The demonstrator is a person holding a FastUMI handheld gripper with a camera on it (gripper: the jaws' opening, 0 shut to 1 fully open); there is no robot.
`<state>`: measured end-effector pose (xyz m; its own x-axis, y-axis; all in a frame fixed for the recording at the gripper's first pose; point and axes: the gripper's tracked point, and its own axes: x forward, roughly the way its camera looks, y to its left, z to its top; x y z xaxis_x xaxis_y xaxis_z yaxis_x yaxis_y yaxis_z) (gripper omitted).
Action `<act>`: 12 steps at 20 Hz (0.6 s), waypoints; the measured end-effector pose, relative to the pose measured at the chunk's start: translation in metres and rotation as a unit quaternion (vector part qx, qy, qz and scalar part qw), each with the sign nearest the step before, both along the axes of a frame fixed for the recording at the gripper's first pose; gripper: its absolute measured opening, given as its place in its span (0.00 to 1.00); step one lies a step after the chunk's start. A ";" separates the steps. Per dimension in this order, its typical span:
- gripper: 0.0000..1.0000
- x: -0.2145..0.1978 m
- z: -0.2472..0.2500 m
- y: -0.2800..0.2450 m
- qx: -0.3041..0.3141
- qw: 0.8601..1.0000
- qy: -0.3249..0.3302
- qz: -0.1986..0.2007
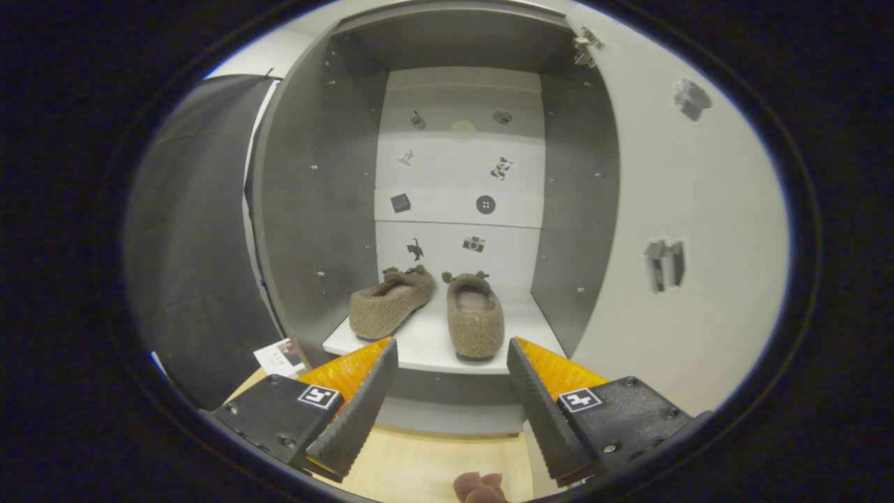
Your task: Open the shoe cabinet door, grab the shoes and put them into the shoe cabinet, then close the shoe cabinet door.
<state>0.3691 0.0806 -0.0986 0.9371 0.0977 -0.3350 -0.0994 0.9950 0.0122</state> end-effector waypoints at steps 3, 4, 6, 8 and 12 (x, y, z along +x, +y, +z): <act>0.99 -0.049 0.003 -0.007 0.001 1.000 -0.013 -0.004; 0.99 -0.066 0.004 -0.006 0.002 1.000 -0.017 0.002; 0.99 -0.102 0.007 -0.007 0.009 0.999 -0.032 0.009; 0.99 -0.143 0.003 -0.006 0.015 0.999 -0.042 0.007; 1.00 -0.216 -0.003 0.009 0.002 0.996 -0.061 0.065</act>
<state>0.1532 0.0895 -0.1017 0.9499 0.2227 -0.2194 -0.2292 0.9734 -0.0044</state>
